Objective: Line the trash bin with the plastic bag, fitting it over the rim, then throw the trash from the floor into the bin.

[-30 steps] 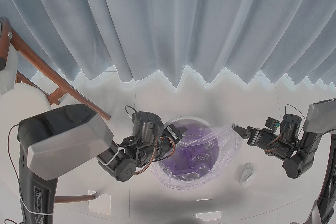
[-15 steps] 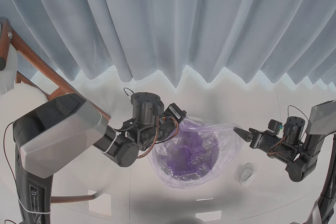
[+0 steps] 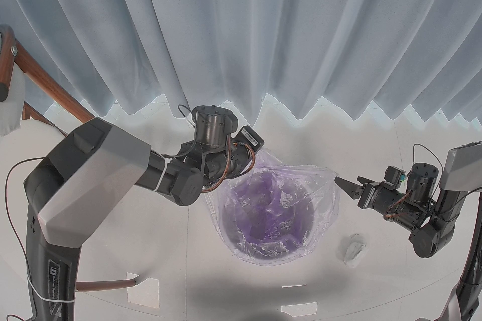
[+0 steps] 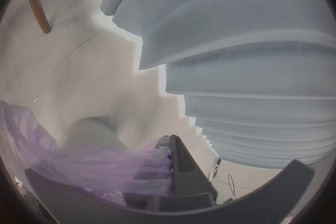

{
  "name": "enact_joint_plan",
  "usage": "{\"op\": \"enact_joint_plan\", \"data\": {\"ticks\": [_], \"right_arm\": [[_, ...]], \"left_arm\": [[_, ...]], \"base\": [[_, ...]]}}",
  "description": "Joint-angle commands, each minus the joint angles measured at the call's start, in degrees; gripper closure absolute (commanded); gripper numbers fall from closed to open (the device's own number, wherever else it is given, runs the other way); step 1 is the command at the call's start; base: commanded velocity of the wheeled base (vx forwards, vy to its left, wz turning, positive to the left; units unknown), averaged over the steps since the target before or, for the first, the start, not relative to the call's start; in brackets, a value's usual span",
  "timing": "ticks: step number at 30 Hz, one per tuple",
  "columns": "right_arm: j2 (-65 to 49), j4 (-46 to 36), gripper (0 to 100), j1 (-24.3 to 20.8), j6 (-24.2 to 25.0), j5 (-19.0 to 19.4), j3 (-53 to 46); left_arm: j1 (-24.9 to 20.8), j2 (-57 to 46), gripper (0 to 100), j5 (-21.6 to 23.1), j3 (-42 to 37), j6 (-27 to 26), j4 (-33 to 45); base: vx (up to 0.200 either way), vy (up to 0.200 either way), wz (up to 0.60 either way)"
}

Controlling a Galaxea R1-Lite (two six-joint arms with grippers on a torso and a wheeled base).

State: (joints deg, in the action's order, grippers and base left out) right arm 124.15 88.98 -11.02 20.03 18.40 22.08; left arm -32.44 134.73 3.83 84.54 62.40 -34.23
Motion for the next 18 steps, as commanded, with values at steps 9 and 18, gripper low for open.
{"op": "enact_joint_plan", "data": {"ticks": [9,18], "right_arm": [[0.9,0.8,0,0.1,-1.2,0.1,-0.2],[2.9,0.8,0,2.1,-14.5,11.0,3.3]], "left_arm": [[0.2,0.0,0,-1.5,3.3,-2.7,2.0],[-1.4,-11.4,0,-4.6,-4.2,-4.5,5.4]], "base": [[0.0,0.0,0.0],[0.0,0.0,0.0]]}}
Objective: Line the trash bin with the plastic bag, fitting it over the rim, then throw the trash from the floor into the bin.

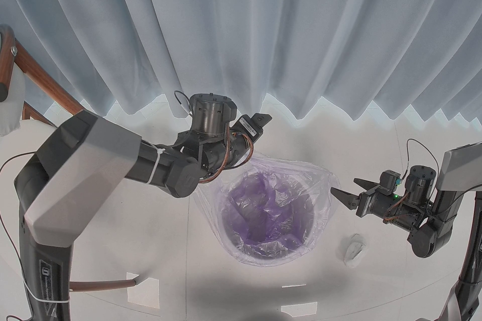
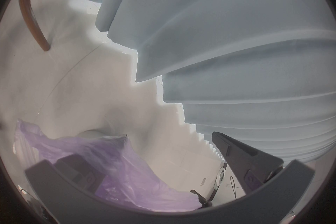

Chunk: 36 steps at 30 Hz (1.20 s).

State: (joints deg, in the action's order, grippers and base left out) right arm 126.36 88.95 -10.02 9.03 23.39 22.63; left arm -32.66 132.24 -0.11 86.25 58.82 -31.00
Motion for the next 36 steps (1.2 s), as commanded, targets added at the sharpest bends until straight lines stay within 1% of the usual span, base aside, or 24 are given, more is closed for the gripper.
{"op": "enact_joint_plan", "data": {"ticks": [1,2,4,5,6,9,11,12,13,14,15,16,17,18,21,24,27,29,30,36], "right_arm": [[0.6,0.8,0,1.0,-3.6,6.2,3.0],[0.6,0.9,0,0.9,-3.6,6.4,3.0],[0.6,0.9,0,0.7,-4.7,8.2,3.3],[0.6,0.9,0,0.8,-5.3,8.5,3.3],[0.8,0.9,0,0.8,-6.7,9.6,3.5],[1.3,0.9,0,0.7,-7.8,9.9,4.2],[1.4,0.8,0,0.7,-8.2,9.9,4.8],[1.5,0.7,0,0.7,-9.1,9.9,6.1],[1.7,0.7,0,0.7,-9.4,9.8,6.7],[1.7,0.7,0,0.7,-9.4,9.8,6.7],[2.1,0.7,0,0.7,-9.8,9.6,7.8],[2.1,0.7,0,0.7,-9.8,9.5,8.0],[2.1,0.8,0,0.7,-9.9,9.2,8.0],[2.1,0.8,0,0.7,-10.0,9.1,8.0],[2.1,0.8,0,0.6,-11.1,9.1,8.0],[2.2,0.7,0,0.6,-11.3,9.2,9.4],[3.8,-0.1,0,0.1,-11.3,9.3,13.2],[4.3,-0.4,0,0.0,-11.3,9.5,14.0],[5.0,-0.4,0,-0.5,-11.3,9.7,14.6],[6.8,-0.3,0,-3.6,-11.3,9.8,15.1]], "left_arm": [[-1.5,-9.9,0,-0.7,-7.0,-1.6,2.5],[-1.7,-10.3,0,-0.7,-7.5,-2.0,2.7],[-2.8,-12.6,0,-0.6,-11.2,-5.4,2.8],[-3.1,-12.9,0,-0.6,-11.9,-6.1,2.8],[-4.1,-13.5,0,-0.6,-14.4,-8.8,2.4],[-5.6,-13.4,0,-0.6,-18.3,-13.6,2.3],[-5.7,-13.2,0,-0.8,-19.4,-15.6,2.3],[-6.1,-13.2,0,-0.9,-20.2,-18.7,1.8],[-6.2,-13.4,0,-0.8,-20.9,-20.1,1.7],[-6.2,-13.4,0,-0.8,-20.9,-20.1,1.7],[-6.2,-13.5,0,-0.9,-22.4,-23.7,1.7],[-6.1,-13.5,0,-0.9,-22.7,-24.8,1.6],[-5.6,-13.2,0,-0.9,-23.0,-28.8,1.5],[-5.3,-13.0,0,-0.9,-23.0,-31.4,1.4],[-3.9,-13.2,0,-0.9,-23.0,-36.1,-0.4],[-3.6,-13.4,0,-0.4,-23.8,-37.6,-2.7],[-3.7,-13.9,0,0.6,-25.9,-37.6,-6.3],[-3.8,-13.9,0,1.1,-26.6,-37.6,-7.8],[-4.2,-13.9,0,1.5,-27.3,-37.6,-10.0],[-4.7,-13.2,0,2.9,-29.2,-37.6,-11.0]], "base": [[0.0,0.0,0.0],[0.0,0.0,0.0],[0.0,0.0,0.0],[0.0,0.0,0.0],[0.0,0.0,0.0],[0.0,0.0,0.0],[0.0,0.0,0.0],[0.0,0.0,0.0],[0.0,0.0,0.0],[0.0,0.0,0.0],[0.0,0.0,0.0],[0.0,0.0,0.0],[0.0,0.0,0.0],[0.0,0.0,0.0],[0.0,0.0,0.0],[0.0,0.0,0.0],[0.0,0.0,0.0],[0.0,0.0,0.0],[0.0,0.0,0.0],[0.0,0.0,0.0]]}}
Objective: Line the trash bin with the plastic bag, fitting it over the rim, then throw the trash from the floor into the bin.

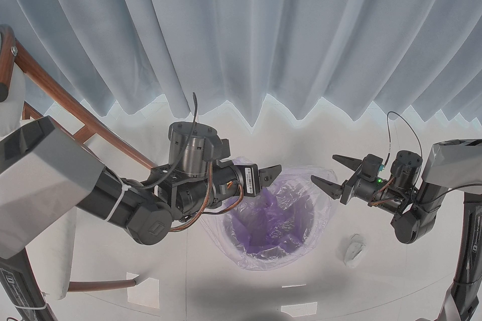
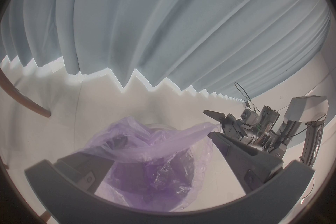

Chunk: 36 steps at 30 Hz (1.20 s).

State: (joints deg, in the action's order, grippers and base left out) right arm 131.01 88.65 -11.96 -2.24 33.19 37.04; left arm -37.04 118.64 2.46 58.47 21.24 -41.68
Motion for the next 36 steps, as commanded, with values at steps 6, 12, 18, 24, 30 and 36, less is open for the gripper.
{"op": "enact_joint_plan", "data": {"ticks": [6,12,18,24,30,36], "right_arm": [[3.5,-0.1,100,-1.9,0.5,-0.1,5.2],[3.6,0.4,100,-1.7,2.4,-0.9,6.1],[3.8,0.5,100,-1.6,10.3,-6.8,7.8],[3.9,0.5,100,-1.4,12.4,-8.7,8.8],[4.2,0.6,100,-1.5,12.4,-8.7,8.4],[4.6,0.8,100,-1.5,12.3,-8.8,7.7]], "left_arm": [[-0.3,1.5,0,0.3,-1.3,-0.1,-0.4],[0.1,1.4,0,0.6,-1.6,-0.1,-0.4],[-0.1,0.9,0,5.6,-4.4,-2.6,-0.5],[1.4,-1.0,0,15.3,-10.7,-7.7,-6.0],[6.3,-1.4,0,9.4,-11.4,-8.1,-12.9],[7.5,-4.1,0,6.2,-16.4,-8.6,-18.3]], "base": [[0.0,0.0,0.0],[0.0,0.0,0.0],[0.0,0.0,0.0],[0.0,0.0,0.0],[0.0,0.0,0.0],[0.0,0.0,0.0]]}}
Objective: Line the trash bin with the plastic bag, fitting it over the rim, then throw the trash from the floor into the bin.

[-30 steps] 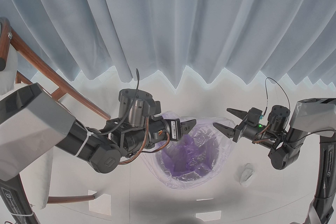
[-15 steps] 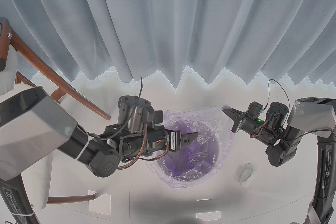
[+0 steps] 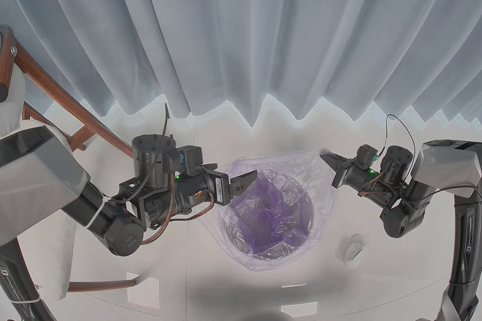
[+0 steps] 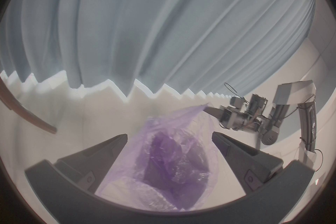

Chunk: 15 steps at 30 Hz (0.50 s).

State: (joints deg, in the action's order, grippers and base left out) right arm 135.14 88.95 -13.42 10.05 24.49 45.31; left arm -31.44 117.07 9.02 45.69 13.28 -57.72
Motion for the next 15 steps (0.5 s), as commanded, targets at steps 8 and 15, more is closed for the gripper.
{"op": "enact_joint_plan", "data": {"ticks": [8,15], "right_arm": [[0.3,0.6,100,-0.3,-0.2,-0.1,-1.4],[0.1,0.6,100,-0.2,-0.6,-0.1,-0.9]], "left_arm": [[2.0,-4.4,0,-0.3,-9.0,-11.1,-2.5],[5.0,2.2,0,5.7,-8.7,-18.2,-4.9]], "base": [[0.0,0.0,0.0],[0.0,0.0,0.0]]}}
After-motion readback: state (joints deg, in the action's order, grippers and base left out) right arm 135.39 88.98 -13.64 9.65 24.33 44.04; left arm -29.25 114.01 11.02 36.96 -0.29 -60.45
